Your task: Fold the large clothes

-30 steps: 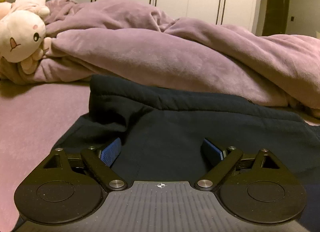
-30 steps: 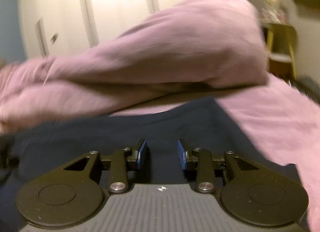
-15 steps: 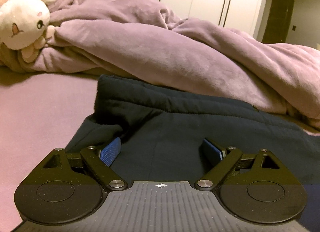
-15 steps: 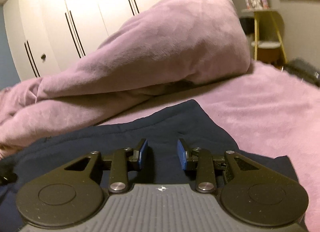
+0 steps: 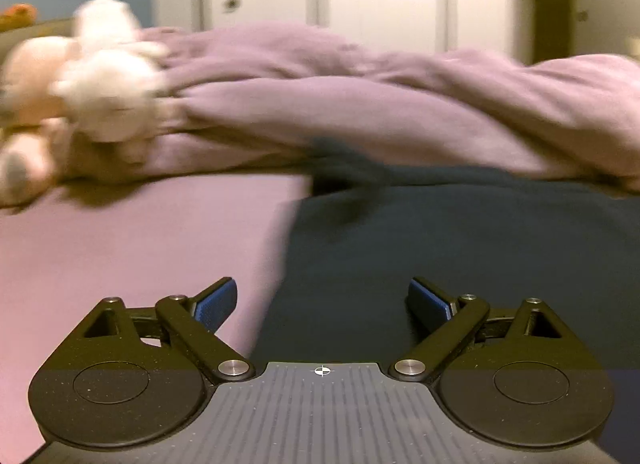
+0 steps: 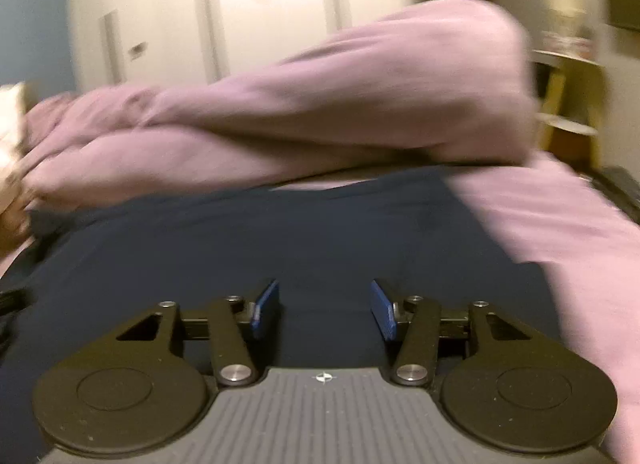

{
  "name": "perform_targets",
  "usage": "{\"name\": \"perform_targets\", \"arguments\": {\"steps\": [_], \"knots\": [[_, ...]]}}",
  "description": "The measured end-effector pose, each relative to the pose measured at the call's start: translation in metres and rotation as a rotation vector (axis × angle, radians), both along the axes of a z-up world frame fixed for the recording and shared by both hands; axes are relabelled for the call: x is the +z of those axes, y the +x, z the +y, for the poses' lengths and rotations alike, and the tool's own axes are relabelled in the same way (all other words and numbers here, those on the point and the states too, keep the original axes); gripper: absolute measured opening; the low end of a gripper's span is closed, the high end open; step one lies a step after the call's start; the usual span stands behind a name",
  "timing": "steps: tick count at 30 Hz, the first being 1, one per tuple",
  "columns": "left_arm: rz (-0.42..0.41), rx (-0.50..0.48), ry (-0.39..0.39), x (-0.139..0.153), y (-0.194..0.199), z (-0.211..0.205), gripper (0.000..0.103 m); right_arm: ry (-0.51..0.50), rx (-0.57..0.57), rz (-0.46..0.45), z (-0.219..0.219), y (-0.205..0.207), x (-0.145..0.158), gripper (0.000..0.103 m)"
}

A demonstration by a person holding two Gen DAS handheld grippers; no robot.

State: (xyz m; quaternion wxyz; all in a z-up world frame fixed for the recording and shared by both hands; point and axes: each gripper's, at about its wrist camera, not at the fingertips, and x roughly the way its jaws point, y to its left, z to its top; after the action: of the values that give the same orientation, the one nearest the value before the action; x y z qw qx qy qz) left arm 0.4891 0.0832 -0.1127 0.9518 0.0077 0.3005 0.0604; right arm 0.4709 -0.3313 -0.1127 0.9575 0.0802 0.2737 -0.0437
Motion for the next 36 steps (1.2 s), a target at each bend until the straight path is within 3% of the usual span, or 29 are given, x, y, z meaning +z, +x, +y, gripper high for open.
{"name": "perform_targets", "arguments": {"steps": [2,5,7,9,11,14,17,21,25,27,29,32,36], "knots": [[0.052,-0.001,-0.028,0.000,-0.015,0.027,0.096,-0.022,-0.049,0.005,-0.029,-0.027,0.009,0.050],[0.098,-0.051,-0.229,0.000,-0.054,0.066,0.096,0.021,-0.089,0.038,-0.069,-0.081,0.012,0.068],[0.165,-0.097,-0.376,-0.005,-0.072,0.080,0.096,0.210,-0.103,0.062,-0.103,-0.121,0.004,0.068],[0.218,-0.129,-0.519,-0.011,-0.086,0.087,0.096,0.480,-0.112,0.083,-0.133,-0.156,-0.013,0.068],[0.263,-0.149,-0.650,-0.019,-0.091,0.087,0.096,0.660,-0.137,0.088,-0.145,-0.178,-0.030,0.068],[0.283,-0.108,-0.668,-0.024,-0.082,0.079,0.096,0.770,-0.128,0.119,-0.138,-0.181,-0.048,0.068],[0.269,-0.066,-0.662,-0.028,-0.068,0.072,0.096,0.843,-0.137,0.086,-0.133,-0.166,-0.056,0.068],[0.279,-0.012,-0.783,-0.040,-0.050,0.071,0.091,1.025,-0.221,0.060,-0.137,-0.148,-0.074,0.065],[0.266,0.046,-0.831,-0.045,-0.042,0.071,0.074,1.074,-0.263,0.055,-0.133,-0.131,-0.081,0.056],[0.255,0.038,-0.828,-0.041,-0.042,0.069,0.055,1.078,-0.272,0.051,-0.131,-0.126,-0.082,0.047],[0.226,0.012,-0.797,-0.028,-0.047,0.067,0.044,1.050,-0.271,0.043,-0.129,-0.127,-0.074,0.039],[0.193,-0.037,-0.783,-0.009,-0.056,0.066,0.039,0.897,-0.231,0.003,-0.115,-0.129,-0.047,0.030],[0.180,-0.099,-0.803,0.014,-0.071,0.065,0.036,0.859,-0.200,-0.037,-0.111,-0.138,-0.024,0.025]]}}
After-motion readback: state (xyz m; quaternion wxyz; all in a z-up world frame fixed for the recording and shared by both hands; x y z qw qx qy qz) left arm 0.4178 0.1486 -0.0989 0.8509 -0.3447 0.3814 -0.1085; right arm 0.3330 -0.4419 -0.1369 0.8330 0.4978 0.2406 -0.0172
